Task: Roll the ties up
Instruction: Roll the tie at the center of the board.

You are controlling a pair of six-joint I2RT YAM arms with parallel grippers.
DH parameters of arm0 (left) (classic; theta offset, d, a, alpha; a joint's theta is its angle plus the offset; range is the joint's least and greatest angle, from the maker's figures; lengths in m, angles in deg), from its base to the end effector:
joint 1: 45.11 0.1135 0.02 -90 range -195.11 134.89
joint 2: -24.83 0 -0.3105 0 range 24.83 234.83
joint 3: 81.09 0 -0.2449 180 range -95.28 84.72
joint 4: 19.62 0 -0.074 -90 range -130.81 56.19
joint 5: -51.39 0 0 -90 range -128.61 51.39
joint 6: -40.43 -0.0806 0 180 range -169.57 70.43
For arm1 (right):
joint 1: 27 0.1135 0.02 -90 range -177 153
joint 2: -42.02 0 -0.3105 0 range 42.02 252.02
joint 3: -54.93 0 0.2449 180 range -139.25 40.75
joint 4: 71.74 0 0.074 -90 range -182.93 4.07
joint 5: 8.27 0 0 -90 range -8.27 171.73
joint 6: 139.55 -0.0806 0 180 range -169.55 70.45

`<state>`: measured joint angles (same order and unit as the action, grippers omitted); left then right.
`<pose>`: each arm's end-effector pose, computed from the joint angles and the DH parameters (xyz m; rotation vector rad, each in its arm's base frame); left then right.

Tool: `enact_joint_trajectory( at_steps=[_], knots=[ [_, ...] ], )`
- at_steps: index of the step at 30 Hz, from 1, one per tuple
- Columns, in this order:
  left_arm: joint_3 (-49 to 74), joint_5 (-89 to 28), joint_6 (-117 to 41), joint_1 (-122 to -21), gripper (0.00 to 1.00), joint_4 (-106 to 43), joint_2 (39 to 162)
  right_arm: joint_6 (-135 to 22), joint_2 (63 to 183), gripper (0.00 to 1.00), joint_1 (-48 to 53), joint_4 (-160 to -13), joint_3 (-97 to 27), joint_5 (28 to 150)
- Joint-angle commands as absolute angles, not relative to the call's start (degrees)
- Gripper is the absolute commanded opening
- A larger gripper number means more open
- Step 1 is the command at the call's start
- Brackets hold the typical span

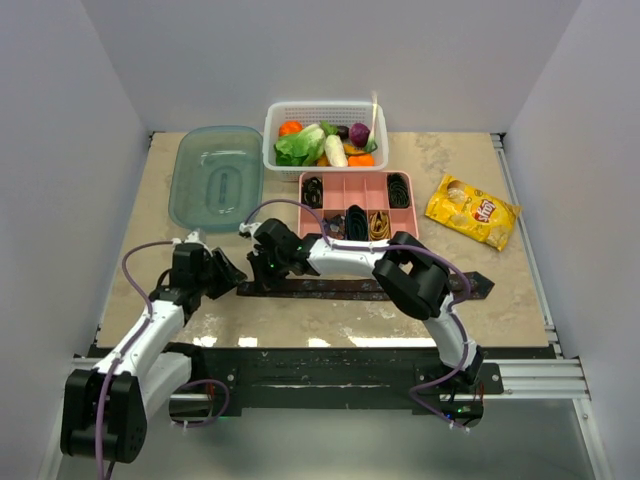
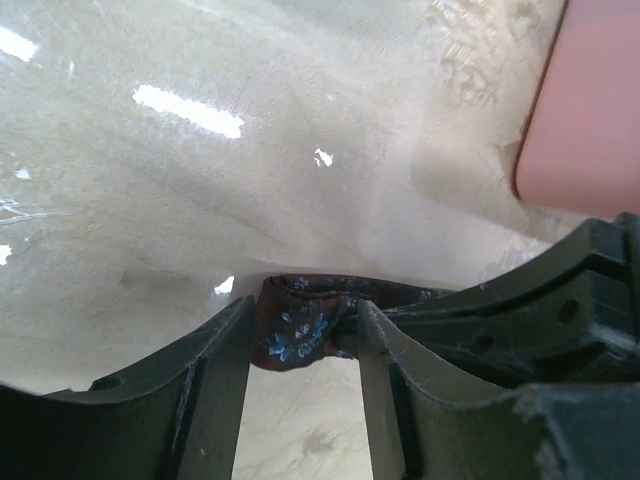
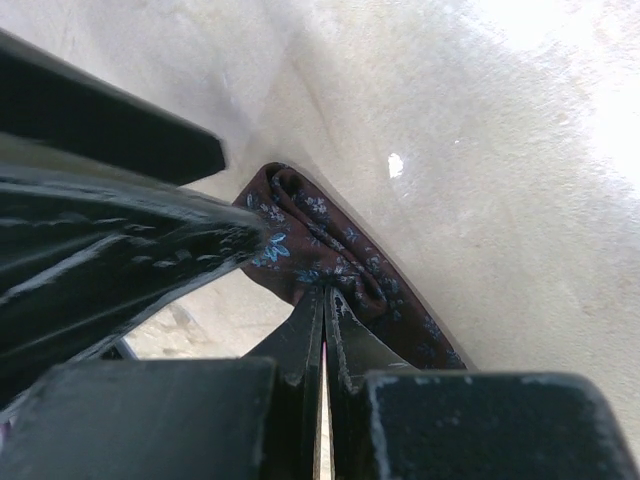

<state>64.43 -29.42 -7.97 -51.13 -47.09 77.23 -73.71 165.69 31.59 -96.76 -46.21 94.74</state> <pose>0.1691 -0.0308 0.1748 -0.6657 2.3367 -0.5807 0.2562 0.4544 0.1655 -0.8757 2.4389 0.8861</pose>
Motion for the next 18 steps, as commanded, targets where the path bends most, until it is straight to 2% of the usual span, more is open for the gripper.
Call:
enact_joint_trajectory(
  at_steps=[1,18],
  knots=[
    [67.3,-27.3,-6.5,-50.6,0.47,-39.7,79.5,-70.8,168.0,0.0,31.7,-101.8,-48.7,97.3],
    [72.3,-25.3,-5.3,-50.6,0.36,-34.7,78.4,-70.2,169.2,0.0,28.8,-103.4,-49.6,100.6]
  ],
)
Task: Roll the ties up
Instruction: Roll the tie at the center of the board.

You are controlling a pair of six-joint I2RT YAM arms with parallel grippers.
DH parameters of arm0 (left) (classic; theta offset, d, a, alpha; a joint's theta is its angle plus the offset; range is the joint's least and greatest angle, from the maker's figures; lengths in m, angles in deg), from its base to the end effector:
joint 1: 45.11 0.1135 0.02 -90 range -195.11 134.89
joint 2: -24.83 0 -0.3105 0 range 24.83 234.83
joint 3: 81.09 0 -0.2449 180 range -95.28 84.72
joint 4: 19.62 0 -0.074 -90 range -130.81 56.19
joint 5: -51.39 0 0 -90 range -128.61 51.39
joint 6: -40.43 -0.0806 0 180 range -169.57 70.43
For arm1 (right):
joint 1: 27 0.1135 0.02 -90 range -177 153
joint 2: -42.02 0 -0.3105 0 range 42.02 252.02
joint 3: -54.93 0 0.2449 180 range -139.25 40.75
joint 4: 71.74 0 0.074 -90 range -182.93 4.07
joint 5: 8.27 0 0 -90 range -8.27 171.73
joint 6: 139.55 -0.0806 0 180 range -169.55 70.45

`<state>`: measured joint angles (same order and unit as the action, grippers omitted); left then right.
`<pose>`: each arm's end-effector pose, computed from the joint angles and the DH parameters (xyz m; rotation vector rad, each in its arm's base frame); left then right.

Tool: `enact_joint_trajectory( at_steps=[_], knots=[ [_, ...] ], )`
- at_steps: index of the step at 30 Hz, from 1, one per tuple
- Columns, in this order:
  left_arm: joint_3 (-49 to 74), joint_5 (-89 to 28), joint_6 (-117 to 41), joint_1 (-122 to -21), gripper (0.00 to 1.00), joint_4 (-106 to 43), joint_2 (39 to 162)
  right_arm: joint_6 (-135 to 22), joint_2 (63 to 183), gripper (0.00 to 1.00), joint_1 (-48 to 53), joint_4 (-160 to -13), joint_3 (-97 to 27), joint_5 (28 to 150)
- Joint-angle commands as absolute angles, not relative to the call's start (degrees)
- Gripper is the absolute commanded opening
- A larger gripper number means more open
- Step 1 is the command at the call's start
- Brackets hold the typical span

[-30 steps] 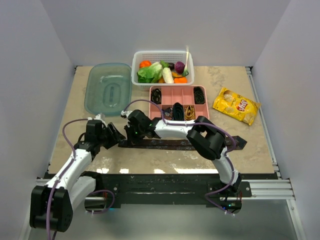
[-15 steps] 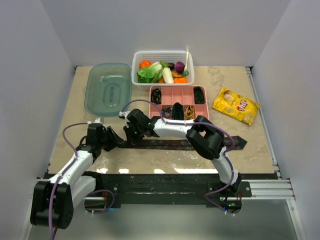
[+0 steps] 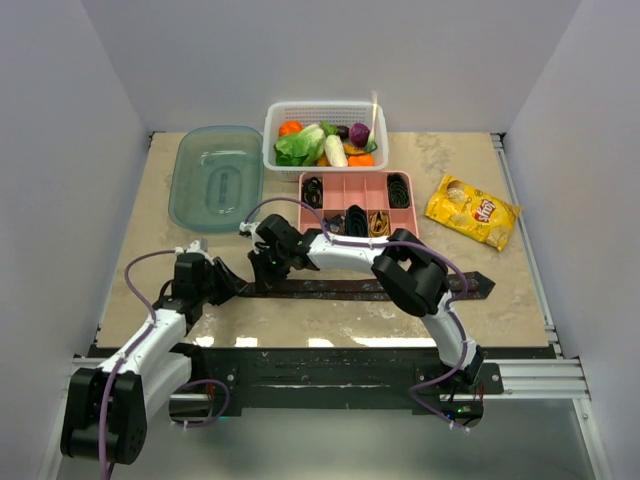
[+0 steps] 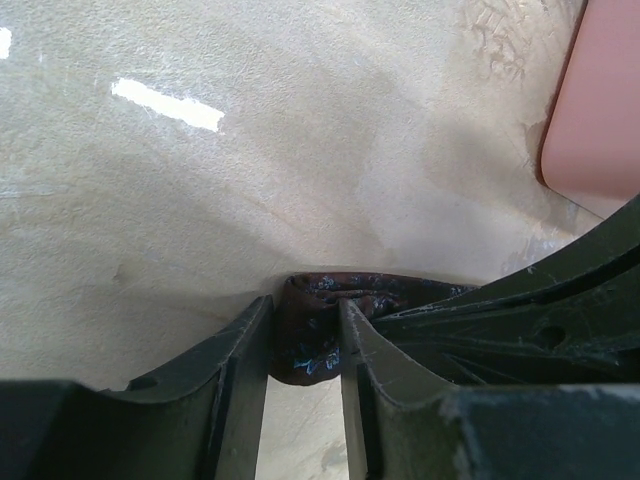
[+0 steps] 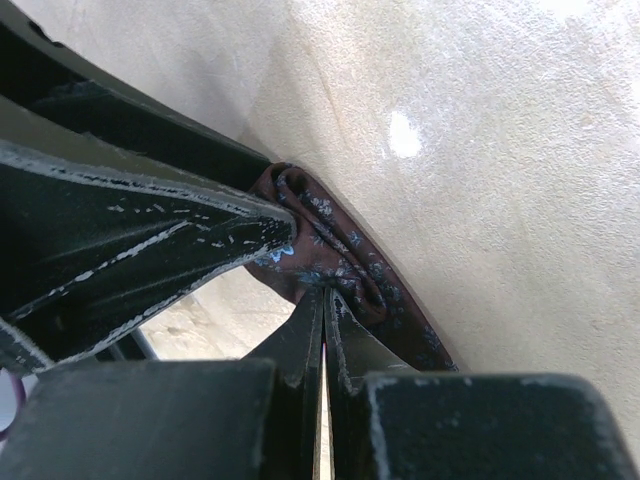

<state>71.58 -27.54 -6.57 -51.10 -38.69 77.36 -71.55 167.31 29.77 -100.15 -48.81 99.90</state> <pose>0.1598 -0.0323 0.1488 -0.6733 2.3228 -0.6356 0.2661 0.4521 0.1617 -0.9357 2.4737 0.9367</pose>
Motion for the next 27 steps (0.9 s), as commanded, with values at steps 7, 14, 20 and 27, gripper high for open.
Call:
enact_joint_trajectory(
  at_steps=[7,14,20,27],
  knots=[
    [72.7,-24.1,-5.9,-50.6,0.45,-34.7,77.7,-70.3,170.0,0.0,28.1,-103.7,-49.8,102.5],
    [73.5,-23.2,-5.6,-50.6,0.4,-31.8,77.7,-71.0,170.6,0.0,27.8,-103.2,-49.8,103.7],
    [73.4,-22.8,-5.8,-50.6,0.33,-31.1,78.6,-71.3,170.1,0.0,27.4,-103.0,-49.3,103.4],
    [71.4,-24.8,-7.7,-50.6,0.11,-33.4,78.2,-71.7,169.0,0.0,27.4,-102.7,-49.3,103.3]
  ],
)
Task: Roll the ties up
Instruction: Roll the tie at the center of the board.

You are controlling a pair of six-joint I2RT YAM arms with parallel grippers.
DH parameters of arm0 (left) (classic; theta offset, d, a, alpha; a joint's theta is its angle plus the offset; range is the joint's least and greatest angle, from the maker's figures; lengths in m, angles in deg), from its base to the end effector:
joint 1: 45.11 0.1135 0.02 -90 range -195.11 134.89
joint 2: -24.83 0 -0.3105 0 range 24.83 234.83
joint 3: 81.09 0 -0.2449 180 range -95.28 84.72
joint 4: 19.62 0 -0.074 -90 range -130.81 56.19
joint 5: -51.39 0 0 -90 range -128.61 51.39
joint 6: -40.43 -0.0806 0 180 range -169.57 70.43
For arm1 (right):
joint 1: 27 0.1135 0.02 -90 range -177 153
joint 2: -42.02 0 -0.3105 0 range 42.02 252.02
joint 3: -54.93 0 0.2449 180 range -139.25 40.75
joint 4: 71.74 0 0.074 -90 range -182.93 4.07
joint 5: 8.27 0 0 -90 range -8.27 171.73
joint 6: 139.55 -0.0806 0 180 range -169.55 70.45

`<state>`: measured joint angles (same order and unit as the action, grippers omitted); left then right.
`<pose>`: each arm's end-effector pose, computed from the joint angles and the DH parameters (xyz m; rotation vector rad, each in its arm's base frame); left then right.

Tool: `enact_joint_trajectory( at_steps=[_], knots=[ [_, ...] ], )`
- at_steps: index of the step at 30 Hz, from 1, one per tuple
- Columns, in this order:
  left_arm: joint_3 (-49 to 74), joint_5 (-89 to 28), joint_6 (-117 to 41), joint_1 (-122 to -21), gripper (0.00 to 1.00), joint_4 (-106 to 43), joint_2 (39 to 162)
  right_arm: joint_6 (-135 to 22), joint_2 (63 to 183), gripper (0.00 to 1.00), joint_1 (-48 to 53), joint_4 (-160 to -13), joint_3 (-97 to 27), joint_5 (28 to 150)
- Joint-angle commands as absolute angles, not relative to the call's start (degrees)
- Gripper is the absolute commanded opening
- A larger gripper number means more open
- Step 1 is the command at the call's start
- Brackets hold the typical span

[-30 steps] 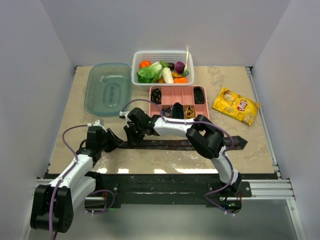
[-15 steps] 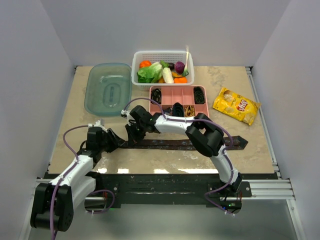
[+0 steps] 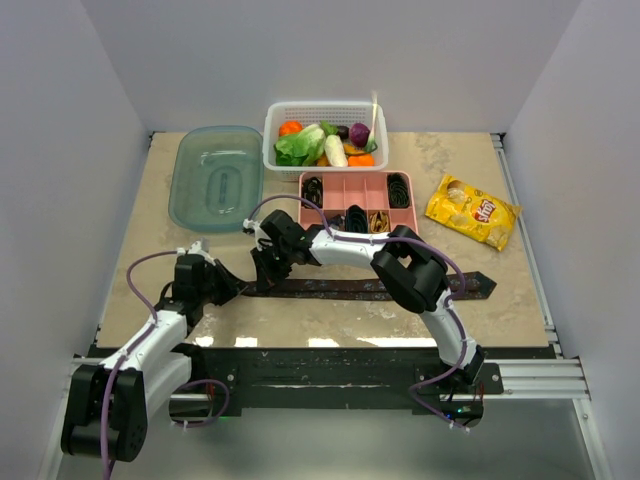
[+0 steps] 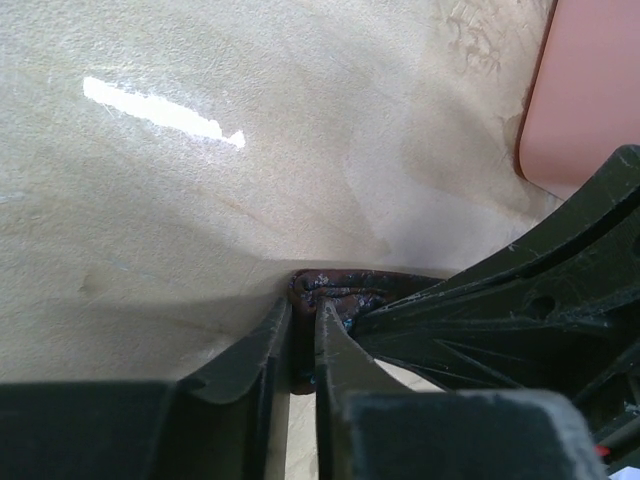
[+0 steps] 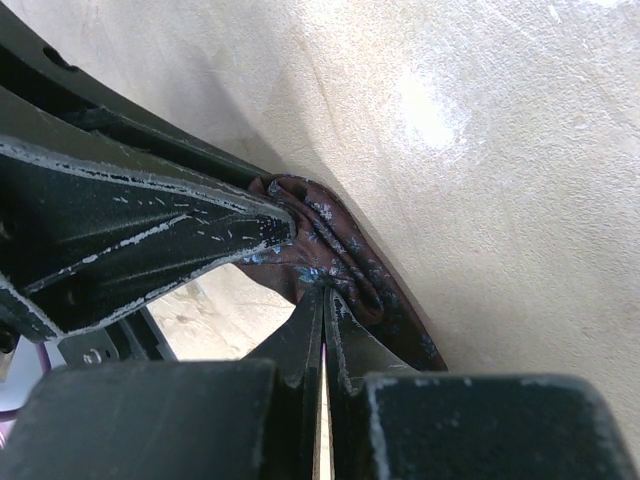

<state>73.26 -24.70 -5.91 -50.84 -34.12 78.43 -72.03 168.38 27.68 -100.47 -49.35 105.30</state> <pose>0.1617 -0.0357 0.1459 -0.6555 2.3028 -0.7050 0.2769 0.4466 0.1569 -0.9308 2.5098 1.0280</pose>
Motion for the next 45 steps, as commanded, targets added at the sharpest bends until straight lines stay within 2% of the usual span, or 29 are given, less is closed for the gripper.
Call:
enact_joint_trajectory(
  at_steps=[1,2,4,15,33,45],
  knots=[
    [70.6,-25.1,-8.1,-50.6,0.08,-33.7,78.3,-71.6,168.9,0.0,27.4,-102.9,-49.5,103.2],
    [70.1,-25.3,-8.9,-50.6,0.03,-33.7,78.4,-71.6,168.8,0.0,27.4,-102.8,-49.6,103.2],
    [68.9,-25.7,-9.5,-50.6,0.0,-36.4,78.7,-71.6,168.7,0.0,27.4,-103.2,-50.1,103.1],
    [63.2,-26.1,-11.3,-50.8,0.0,-42.8,79.2,-70.7,168.3,0.0,27.5,-105.6,-52.5,97.9],
    [58.9,-22.8,-13.5,-52.8,0.0,-45.2,80.3,-72.2,171.5,0.0,27.9,-103.9,-57.4,99.0],
    [54.4,-29.5,-13.5,-54.2,0.0,-50.0,82.8,-73.0,172.1,0.0,28.5,-104.5,-59.3,100.4]
  ],
)
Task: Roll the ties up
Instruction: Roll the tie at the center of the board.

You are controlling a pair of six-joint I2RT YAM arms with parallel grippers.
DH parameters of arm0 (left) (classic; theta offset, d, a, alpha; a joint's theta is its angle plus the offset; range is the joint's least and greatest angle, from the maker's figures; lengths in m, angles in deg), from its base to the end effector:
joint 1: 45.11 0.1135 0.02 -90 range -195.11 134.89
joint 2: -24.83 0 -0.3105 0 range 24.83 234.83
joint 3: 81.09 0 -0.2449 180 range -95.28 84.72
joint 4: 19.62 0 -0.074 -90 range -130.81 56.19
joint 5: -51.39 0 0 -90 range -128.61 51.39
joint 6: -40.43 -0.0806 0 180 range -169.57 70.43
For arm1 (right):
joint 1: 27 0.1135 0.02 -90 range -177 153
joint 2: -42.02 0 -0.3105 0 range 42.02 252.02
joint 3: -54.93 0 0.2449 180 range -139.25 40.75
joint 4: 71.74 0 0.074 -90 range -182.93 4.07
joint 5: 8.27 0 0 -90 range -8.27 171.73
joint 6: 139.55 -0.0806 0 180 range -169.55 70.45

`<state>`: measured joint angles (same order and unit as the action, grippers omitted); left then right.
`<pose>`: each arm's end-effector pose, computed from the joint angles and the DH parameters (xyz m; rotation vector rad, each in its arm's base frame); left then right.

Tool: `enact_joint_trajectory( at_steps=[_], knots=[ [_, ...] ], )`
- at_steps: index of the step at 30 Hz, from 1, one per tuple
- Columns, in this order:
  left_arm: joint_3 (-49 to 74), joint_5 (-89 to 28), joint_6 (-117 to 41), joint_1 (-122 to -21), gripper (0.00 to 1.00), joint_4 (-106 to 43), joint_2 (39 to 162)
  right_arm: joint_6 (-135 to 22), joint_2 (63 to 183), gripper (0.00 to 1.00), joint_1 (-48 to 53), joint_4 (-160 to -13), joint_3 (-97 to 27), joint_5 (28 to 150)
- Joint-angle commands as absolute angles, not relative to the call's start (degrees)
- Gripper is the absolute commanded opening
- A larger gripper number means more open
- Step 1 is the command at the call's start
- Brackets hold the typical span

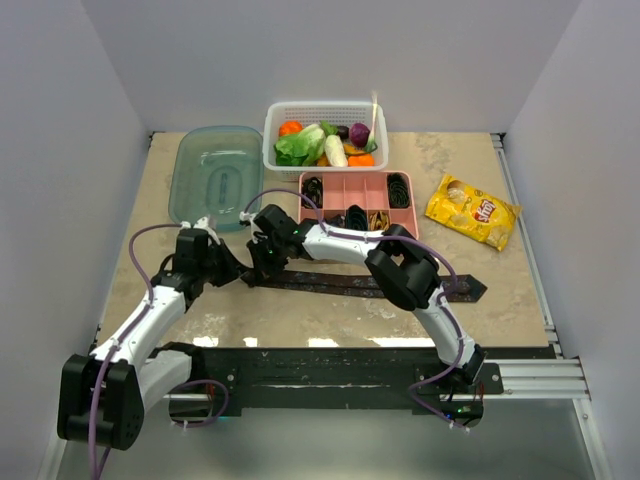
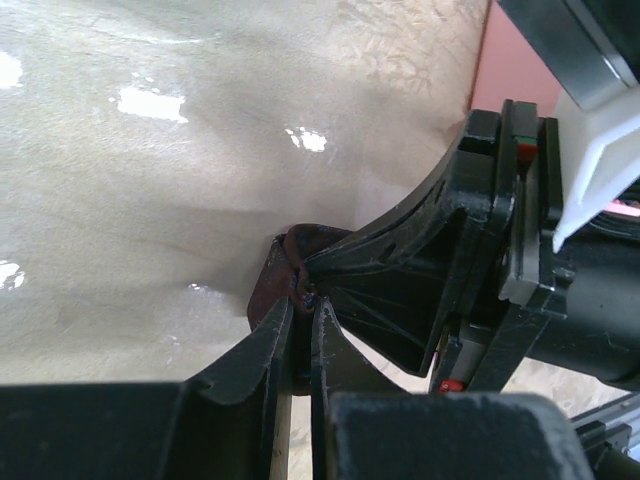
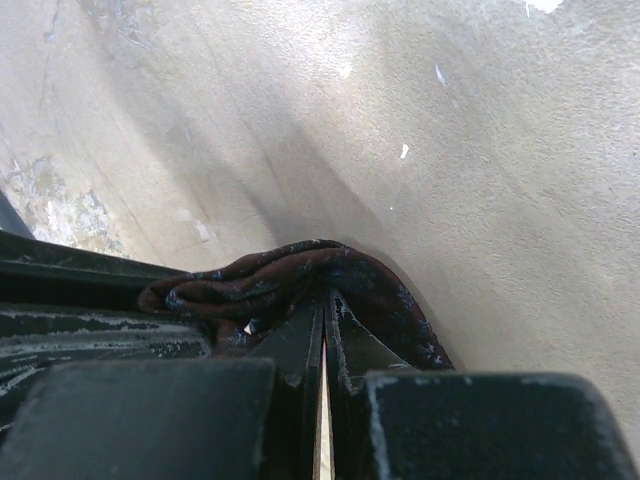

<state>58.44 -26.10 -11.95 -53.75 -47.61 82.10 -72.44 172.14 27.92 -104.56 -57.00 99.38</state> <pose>0.1901 -0.0465 0.1963 -0.4989 2.3723 -0.6402 0.2947 0.4622 0.1573 -0.8720 2.5096 0.9103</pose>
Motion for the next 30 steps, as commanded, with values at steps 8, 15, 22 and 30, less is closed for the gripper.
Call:
enact_joint_trajectory(
  at_steps=[8,15,22,30],
  knots=[
    [53.3,-36.1,-12.0,-54.2,0.0,-53.1,83.5,-72.0,169.3,0.0,28.5,-107.3,-57.9,97.9],
    [53.9,-37.8,-10.5,-54.2,0.0,-52.3,84.2,-71.5,166.1,0.0,28.4,-107.7,-57.0,96.8],
    [57.6,-37.8,-6.3,-54.1,0.0,-49.2,82.4,-70.8,165.0,0.0,28.5,-108.1,-57.4,96.6],
    [56.3,-40.4,-8.1,-54.1,0.0,-49.6,82.0,-70.9,165.4,0.0,28.5,-106.3,-57.1,97.8]
  ],
)
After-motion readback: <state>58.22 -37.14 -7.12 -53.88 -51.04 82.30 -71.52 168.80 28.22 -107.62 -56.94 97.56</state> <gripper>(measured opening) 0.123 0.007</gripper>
